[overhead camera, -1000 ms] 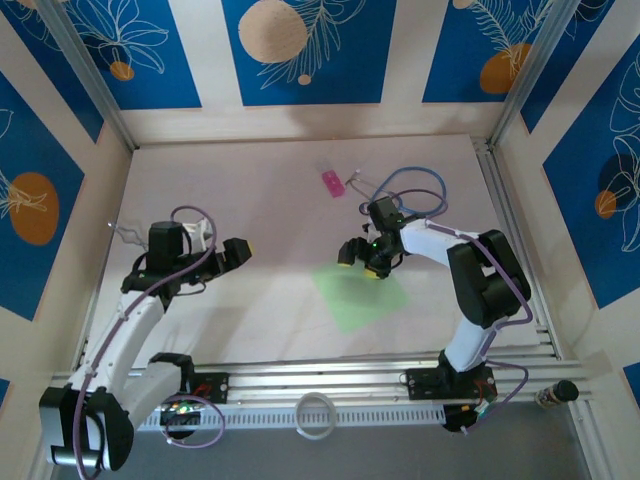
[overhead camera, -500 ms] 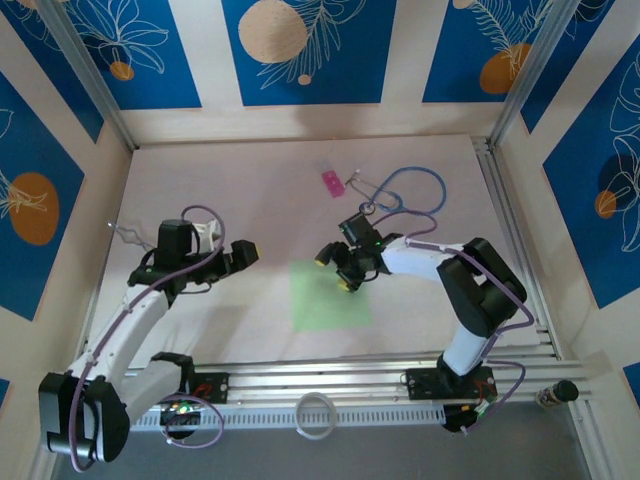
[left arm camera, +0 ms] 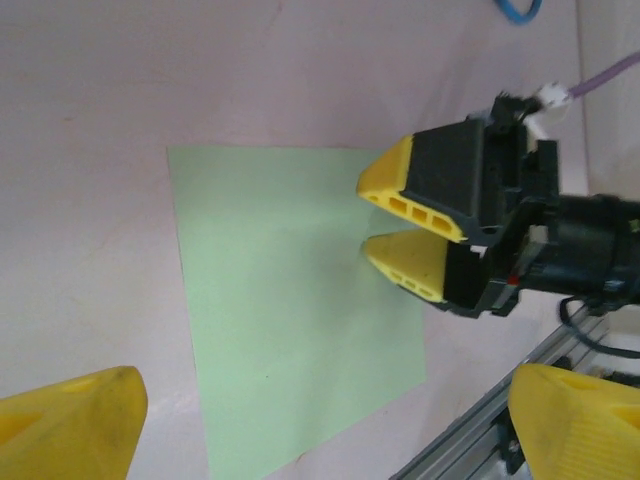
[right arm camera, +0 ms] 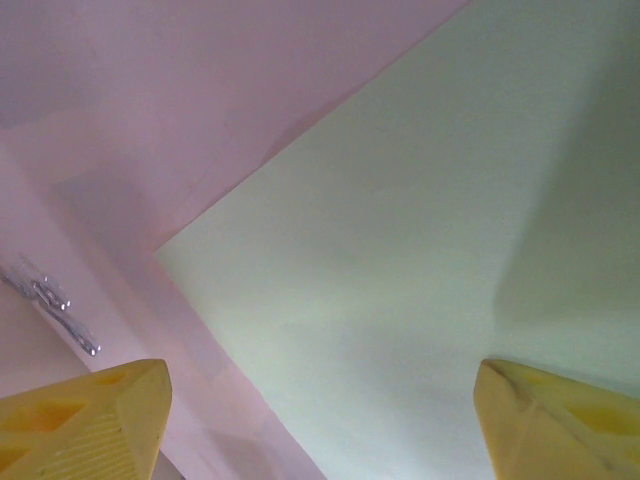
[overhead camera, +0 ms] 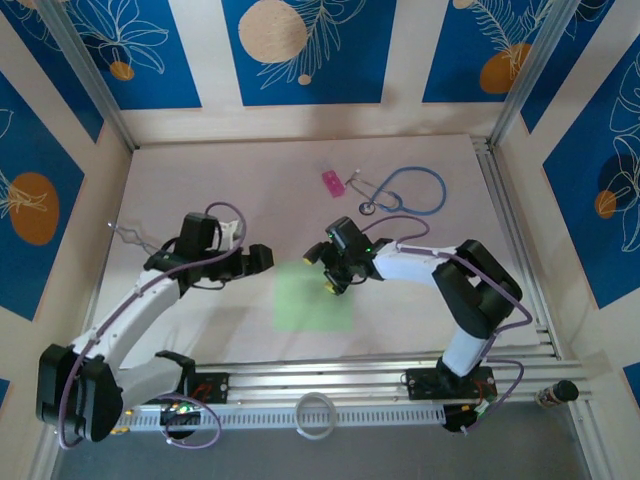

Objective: Fold a paper plane with a square sheet of paper (pick it up from the middle)
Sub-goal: Move the square sheet of paper to the center of the table, then first fold the square sheet of paper in half at the center of the table.

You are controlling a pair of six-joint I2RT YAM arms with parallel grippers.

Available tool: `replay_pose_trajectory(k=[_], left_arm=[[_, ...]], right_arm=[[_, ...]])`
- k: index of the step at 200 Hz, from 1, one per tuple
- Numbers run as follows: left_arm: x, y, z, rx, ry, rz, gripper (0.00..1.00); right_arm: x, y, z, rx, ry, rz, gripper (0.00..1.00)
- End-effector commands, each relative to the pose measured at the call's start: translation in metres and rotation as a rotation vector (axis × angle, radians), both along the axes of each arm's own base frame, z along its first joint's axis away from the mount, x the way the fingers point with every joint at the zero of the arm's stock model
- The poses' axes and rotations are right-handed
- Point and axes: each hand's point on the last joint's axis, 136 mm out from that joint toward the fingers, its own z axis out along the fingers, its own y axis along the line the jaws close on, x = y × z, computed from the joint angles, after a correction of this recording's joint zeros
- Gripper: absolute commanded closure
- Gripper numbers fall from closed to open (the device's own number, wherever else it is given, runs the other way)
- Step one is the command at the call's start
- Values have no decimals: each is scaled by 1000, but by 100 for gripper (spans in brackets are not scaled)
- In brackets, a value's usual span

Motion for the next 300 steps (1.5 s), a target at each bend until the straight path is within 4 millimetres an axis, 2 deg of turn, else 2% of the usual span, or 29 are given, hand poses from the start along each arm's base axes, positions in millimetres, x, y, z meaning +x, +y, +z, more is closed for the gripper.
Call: replay_pose_trajectory(k=[1, 40, 94, 124, 146, 185, 234, 300], left_arm=[[-6, -11, -6, 83, 22, -61, 11], [-6, -50, -29, 139, 102, -122, 21], [-11, -92, -66, 387, 218, -198, 26], [-13, -97, -83, 585, 246, -211, 25], [-14, -102, -92, 659, 270, -211, 24], [-15, -107, -107, 709, 309, -157, 19], [-12, -113, -123, 729, 340, -110, 16], [-11, -111, -133, 765, 353, -84, 15]], right_arm=[[2, -29, 22, -46, -62, 42, 19], [-6, -71, 32, -109, -122, 59, 19], [-20, -123, 35, -189, -179, -35, 19], [-27, -141, 39, -208, -210, -73, 17], [-32, -152, 40, -220, -223, -99, 16], [-38, -161, 44, -213, -252, -112, 16], [-35, -146, 53, -137, -330, -14, 12], [-38, -140, 43, -113, -280, 26, 12]])
